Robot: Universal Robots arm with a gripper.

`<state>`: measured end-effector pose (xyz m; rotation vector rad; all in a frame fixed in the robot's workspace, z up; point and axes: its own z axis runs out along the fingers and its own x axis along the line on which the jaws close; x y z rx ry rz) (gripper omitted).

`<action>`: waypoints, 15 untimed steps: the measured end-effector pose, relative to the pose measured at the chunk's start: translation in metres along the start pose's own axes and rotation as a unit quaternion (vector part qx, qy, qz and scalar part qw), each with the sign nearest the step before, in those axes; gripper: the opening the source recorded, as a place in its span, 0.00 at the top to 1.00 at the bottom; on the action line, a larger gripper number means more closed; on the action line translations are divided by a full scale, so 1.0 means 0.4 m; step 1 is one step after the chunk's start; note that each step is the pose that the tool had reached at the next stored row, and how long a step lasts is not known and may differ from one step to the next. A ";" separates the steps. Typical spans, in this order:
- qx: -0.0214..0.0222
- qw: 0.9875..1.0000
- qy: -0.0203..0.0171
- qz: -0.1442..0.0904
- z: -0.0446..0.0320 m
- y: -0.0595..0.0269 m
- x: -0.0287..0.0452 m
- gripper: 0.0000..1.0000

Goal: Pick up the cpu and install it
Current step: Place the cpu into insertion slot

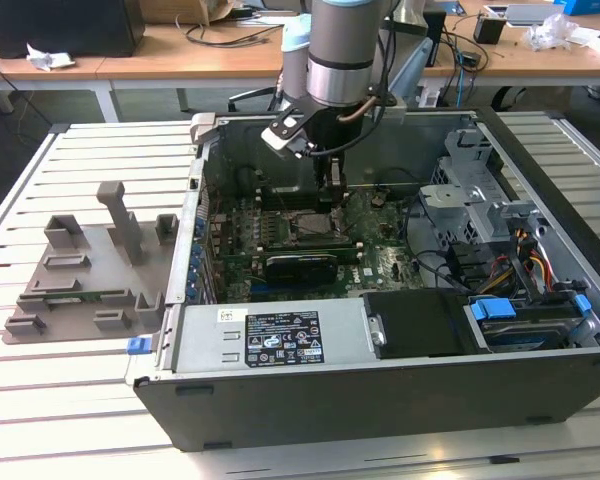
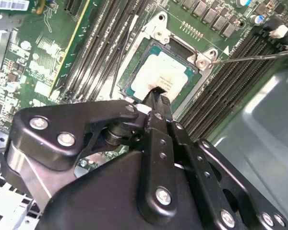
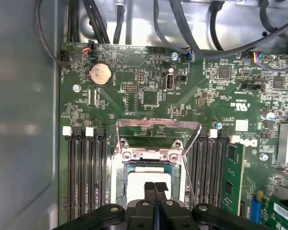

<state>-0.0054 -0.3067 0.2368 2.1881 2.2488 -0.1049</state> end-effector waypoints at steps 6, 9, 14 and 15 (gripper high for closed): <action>0.000 1.000 0.000 0.000 -0.045 -0.002 -0.002 0.89; 0.000 1.000 0.000 0.000 -0.060 -0.003 -0.003 0.89; 0.000 1.000 0.000 0.000 -0.095 -0.004 -0.005 0.89; 0.000 1.000 0.000 0.000 -0.106 -0.005 -0.005 0.89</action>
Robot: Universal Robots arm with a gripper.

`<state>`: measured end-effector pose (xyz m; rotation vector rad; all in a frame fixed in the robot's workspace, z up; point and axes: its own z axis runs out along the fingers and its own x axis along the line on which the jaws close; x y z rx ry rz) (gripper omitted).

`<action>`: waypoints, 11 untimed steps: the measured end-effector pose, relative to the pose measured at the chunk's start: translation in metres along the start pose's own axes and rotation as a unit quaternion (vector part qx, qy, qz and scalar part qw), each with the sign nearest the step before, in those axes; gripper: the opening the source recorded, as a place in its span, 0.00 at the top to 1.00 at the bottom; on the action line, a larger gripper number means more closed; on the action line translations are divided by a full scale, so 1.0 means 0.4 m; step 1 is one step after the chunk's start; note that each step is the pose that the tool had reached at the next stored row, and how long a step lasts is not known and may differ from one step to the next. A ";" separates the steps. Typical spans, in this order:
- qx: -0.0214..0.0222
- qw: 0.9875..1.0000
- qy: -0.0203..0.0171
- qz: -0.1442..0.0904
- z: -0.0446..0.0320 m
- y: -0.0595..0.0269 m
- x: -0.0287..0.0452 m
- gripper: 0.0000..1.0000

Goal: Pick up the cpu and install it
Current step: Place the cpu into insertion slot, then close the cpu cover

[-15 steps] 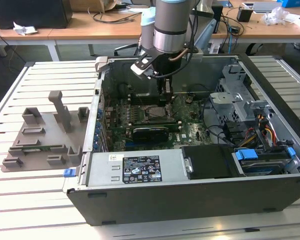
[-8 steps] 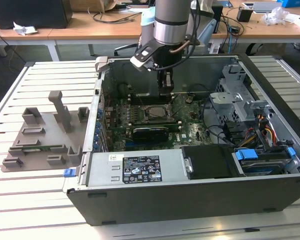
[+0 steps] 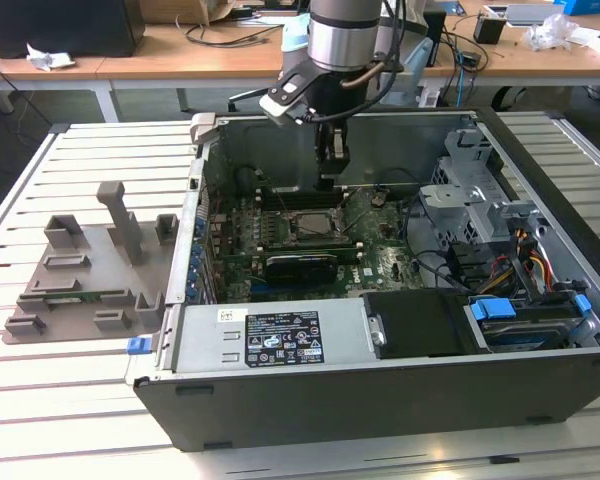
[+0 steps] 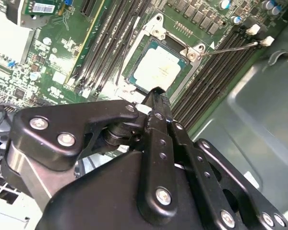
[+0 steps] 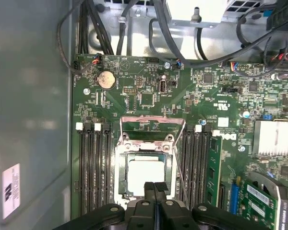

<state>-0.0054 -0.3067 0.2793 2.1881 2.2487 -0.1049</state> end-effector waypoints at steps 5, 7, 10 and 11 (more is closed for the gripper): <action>0.000 1.000 0.000 0.000 -0.029 -0.001 -0.001 0.89; 0.000 1.000 0.000 0.000 -0.039 -0.002 -0.002 0.89; 0.000 1.000 0.000 0.000 -0.039 0.003 -0.002 0.89; 0.000 1.000 0.000 0.000 -0.039 0.004 -0.002 0.89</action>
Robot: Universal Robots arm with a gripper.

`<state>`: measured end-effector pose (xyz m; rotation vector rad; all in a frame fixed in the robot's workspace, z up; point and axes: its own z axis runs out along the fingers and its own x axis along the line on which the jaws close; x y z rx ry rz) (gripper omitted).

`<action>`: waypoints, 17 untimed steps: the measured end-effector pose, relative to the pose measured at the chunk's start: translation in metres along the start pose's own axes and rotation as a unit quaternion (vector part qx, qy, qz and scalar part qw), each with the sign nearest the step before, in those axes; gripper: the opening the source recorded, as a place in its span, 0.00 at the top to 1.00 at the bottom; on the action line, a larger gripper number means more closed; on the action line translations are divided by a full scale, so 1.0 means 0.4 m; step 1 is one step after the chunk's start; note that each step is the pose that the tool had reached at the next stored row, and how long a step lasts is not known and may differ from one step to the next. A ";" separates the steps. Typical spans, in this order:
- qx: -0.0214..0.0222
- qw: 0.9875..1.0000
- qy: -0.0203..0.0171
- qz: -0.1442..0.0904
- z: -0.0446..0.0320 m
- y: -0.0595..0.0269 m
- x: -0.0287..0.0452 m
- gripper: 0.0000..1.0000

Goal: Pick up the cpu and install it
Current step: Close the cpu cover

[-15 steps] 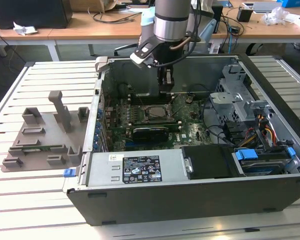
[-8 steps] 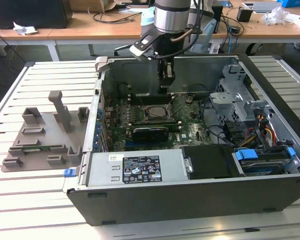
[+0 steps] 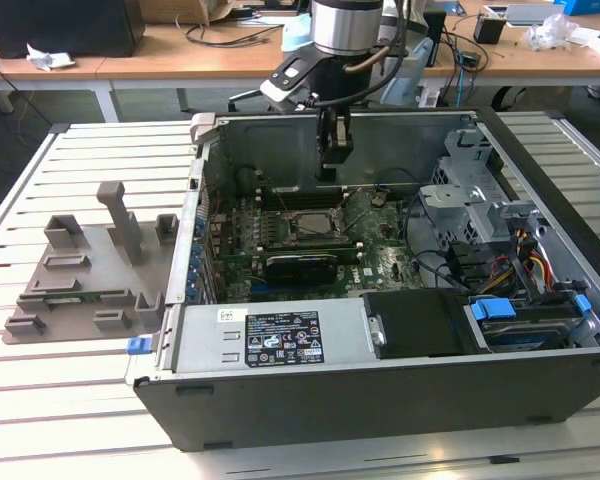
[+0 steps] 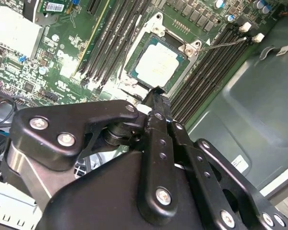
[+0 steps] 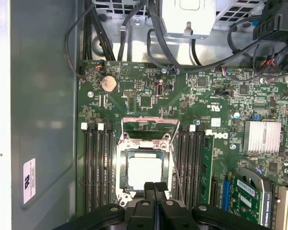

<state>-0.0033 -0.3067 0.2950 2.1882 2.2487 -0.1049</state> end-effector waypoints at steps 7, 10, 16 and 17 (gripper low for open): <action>0.000 1.000 0.000 0.000 0.000 0.007 0.000 0.89; 0.002 1.000 0.000 0.000 -0.003 0.066 0.000 0.89; 0.008 1.000 0.000 -0.001 0.002 0.151 0.005 0.89; 0.009 1.000 0.000 -0.001 0.004 0.158 0.005 0.89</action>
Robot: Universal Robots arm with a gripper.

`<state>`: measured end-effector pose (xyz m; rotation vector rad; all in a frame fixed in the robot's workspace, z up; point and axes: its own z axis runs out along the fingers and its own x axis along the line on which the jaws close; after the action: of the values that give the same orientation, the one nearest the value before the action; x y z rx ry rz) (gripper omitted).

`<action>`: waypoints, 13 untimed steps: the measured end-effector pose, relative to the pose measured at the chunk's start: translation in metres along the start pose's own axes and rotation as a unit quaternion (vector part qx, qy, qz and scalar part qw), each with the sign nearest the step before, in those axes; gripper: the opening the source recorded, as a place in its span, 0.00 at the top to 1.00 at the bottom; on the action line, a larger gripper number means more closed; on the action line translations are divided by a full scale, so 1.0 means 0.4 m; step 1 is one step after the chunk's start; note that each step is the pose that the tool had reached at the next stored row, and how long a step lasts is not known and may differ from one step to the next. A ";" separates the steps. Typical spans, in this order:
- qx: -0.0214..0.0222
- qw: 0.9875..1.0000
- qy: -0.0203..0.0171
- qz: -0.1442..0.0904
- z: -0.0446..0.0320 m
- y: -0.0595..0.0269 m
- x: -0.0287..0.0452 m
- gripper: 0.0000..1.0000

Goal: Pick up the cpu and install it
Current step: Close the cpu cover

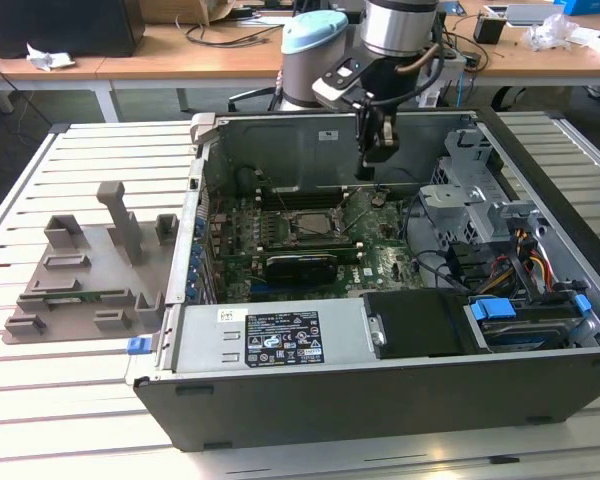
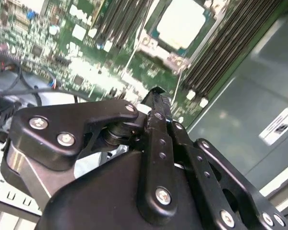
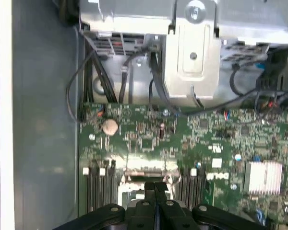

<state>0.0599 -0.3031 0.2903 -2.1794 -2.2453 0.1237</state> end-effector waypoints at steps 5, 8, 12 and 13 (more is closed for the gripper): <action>0.001 1.000 0.000 -0.004 0.030 0.029 0.003 0.89; 0.001 1.000 0.000 -0.007 0.045 0.047 0.006 0.89; 0.001 1.000 -0.001 -0.014 0.068 0.053 0.008 0.89; 0.001 1.000 -0.001 -0.015 0.072 0.053 0.009 0.89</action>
<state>0.0792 -0.3005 0.2602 -2.1450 -2.2761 0.1275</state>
